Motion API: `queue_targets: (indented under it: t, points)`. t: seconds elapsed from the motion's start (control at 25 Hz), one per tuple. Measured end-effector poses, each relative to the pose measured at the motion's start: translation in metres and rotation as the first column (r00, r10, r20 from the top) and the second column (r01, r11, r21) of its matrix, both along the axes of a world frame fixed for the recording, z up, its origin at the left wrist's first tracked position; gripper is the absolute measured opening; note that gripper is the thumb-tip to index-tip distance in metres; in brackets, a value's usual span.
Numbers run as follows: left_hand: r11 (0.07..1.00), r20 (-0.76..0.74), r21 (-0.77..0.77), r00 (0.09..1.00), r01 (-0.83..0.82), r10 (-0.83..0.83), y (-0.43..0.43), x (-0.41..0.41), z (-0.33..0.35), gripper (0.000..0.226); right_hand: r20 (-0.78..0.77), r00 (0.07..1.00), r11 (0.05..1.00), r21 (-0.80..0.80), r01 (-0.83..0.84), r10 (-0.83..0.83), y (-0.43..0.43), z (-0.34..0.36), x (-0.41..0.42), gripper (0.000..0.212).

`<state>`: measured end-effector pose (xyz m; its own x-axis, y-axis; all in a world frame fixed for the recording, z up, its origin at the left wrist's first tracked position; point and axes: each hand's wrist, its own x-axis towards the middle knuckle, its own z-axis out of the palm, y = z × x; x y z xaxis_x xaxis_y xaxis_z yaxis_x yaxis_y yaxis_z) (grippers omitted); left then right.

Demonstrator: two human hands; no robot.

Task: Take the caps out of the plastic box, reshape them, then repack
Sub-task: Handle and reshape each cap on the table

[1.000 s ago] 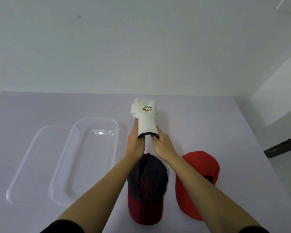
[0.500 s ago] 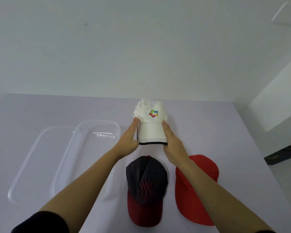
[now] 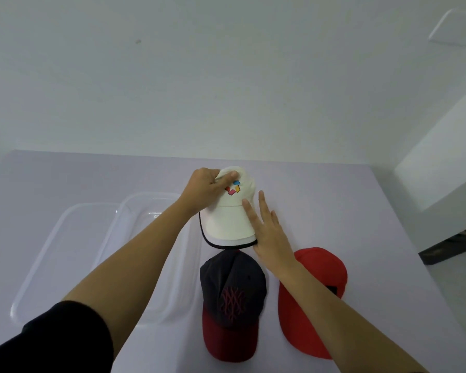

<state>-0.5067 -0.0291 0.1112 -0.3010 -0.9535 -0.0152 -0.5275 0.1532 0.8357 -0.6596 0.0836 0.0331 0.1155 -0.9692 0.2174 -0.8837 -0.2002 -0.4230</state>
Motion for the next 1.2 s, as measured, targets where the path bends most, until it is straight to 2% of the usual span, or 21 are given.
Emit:
queue_targets:
  t: [0.08, 0.12, 0.16, 0.24, 0.32, 0.36, 0.4, 0.48, 0.56, 0.64, 0.68, 0.72, 0.76, 0.8, 0.84, 0.88, 0.92, 1.0, 1.08, 1.12, 1.2]
  points:
    - [0.999, -0.054, 0.006, 0.997, -0.053, 0.053, 0.002, 0.001, 0.003, 0.053, 0.146, 0.987, 0.994, 0.100, 0.051, -0.065, -0.003, -0.001, -0.006, 0.101]
    - [0.998, -0.123, 0.040, 0.991, -0.056, 0.060, 0.005, 0.002, 0.009, 0.051, 0.325, 0.928, 0.978, 0.150, 0.142, -0.184, -0.006, 0.001, -0.009, 0.094]
    - [0.996, -0.206, 0.082, 0.977, -0.035, 0.051, 0.007, 0.003, 0.015, 0.048, 0.539, 0.777, 0.944, 0.233, 0.234, -0.326, -0.012, 0.004, -0.013, 0.086]
    - [0.989, -0.346, 0.144, 0.938, 0.037, 0.015, 0.009, 0.002, 0.024, 0.045, 0.812, 0.340, 0.879, 0.414, 0.235, -0.474, -0.022, 0.016, -0.020, 0.067]
    - [0.986, -0.394, 0.156, 0.919, 0.053, 0.012, 0.010, -0.003, 0.029, 0.048, 0.876, 0.007, 0.875, 0.483, -0.028, -0.483, -0.027, 0.027, -0.020, 0.069]
    - [0.989, -0.380, 0.149, 0.924, 0.024, 0.034, 0.009, -0.006, 0.031, 0.050, 0.871, -0.090, 0.870, 0.465, -0.166, -0.483, -0.027, 0.034, -0.018, 0.076]
    - [0.993, -0.332, 0.112, 0.941, -0.026, 0.063, 0.006, -0.009, 0.029, 0.051, 0.868, -0.130, 0.859, 0.433, -0.275, -0.479, -0.025, 0.040, -0.012, 0.079]
    - [0.992, -0.214, -0.006, 0.969, -0.129, 0.125, 0.002, -0.011, 0.023, 0.053, 0.883, -0.111, 0.844, 0.390, -0.367, -0.456, -0.022, 0.045, 0.000, 0.066]
    - [0.963, -0.101, -0.210, 0.983, -0.170, 0.152, 0.002, -0.010, 0.015, 0.055, 0.910, -0.097, 0.867, 0.345, -0.359, -0.403, -0.021, 0.045, 0.008, 0.049]
    - [0.938, -0.058, -0.315, 0.990, -0.143, 0.132, 0.005, -0.010, 0.007, 0.040, 0.923, -0.172, 0.904, 0.276, -0.326, -0.343, -0.023, 0.043, 0.010, 0.045]
    - [0.950, -0.080, -0.268, 0.987, -0.158, 0.142, 0.003, -0.012, -0.003, 0.037, 0.922, -0.222, 0.922, 0.244, -0.302, -0.317, -0.025, 0.041, 0.008, 0.046]
    - [0.977, -0.148, -0.103, 0.974, -0.186, 0.170, 0.003, -0.012, -0.008, 0.053, 0.918, -0.262, 0.934, 0.224, -0.278, -0.298, -0.025, 0.039, 0.007, 0.048]
    - [0.969, -0.254, 0.171, 0.943, -0.178, 0.218, 0.005, -0.012, -0.012, 0.069, 0.914, -0.291, 0.944, 0.209, -0.257, -0.282, -0.026, 0.037, 0.005, 0.051]
    - [0.882, -0.336, 0.463, 0.903, -0.088, 0.267, 0.009, -0.012, -0.015, 0.078, 0.914, -0.309, 0.952, 0.195, -0.236, -0.264, -0.026, 0.035, 0.003, 0.053]
    - [0.766, -0.416, 0.639, 0.870, 0.072, 0.265, 0.012, -0.010, -0.021, 0.079, 0.913, -0.318, 0.958, 0.193, -0.214, -0.255, -0.026, 0.034, 0.001, 0.054]
    - [0.700, -0.487, 0.686, 0.840, 0.200, 0.238, 0.018, -0.009, -0.023, 0.073, 0.913, -0.321, 0.961, 0.197, -0.193, -0.252, -0.027, 0.033, -0.001, 0.053]
    - [0.689, -0.566, 0.676, 0.783, 0.262, 0.257, 0.022, -0.010, -0.027, 0.061, 0.915, -0.310, 0.962, 0.214, -0.169, -0.258, -0.028, 0.032, -0.004, 0.052]
    - [0.730, -0.638, 0.654, 0.662, 0.197, 0.393, 0.027, -0.017, -0.028, 0.047, 0.929, -0.220, 0.953, 0.274, -0.131, -0.297, -0.033, 0.033, -0.008, 0.056]
    - [0.778, -0.659, 0.626, 0.573, 0.060, 0.486, 0.027, -0.023, -0.034, 0.046, 0.889, -0.120, 0.895, 0.426, -0.135, -0.441, -0.036, 0.035, -0.004, 0.068]
    - [0.801, -0.676, 0.599, 0.540, 0.004, 0.502, 0.028, -0.025, -0.035, 0.047, 0.849, -0.124, 0.855, 0.494, -0.159, -0.513, -0.035, 0.036, 0.001, 0.068]
    - [0.835, -0.682, 0.543, 0.532, -0.093, 0.503, 0.032, -0.027, -0.043, 0.047, 0.803, -0.261, 0.844, 0.497, -0.202, -0.536, -0.032, 0.035, 0.013, 0.058]
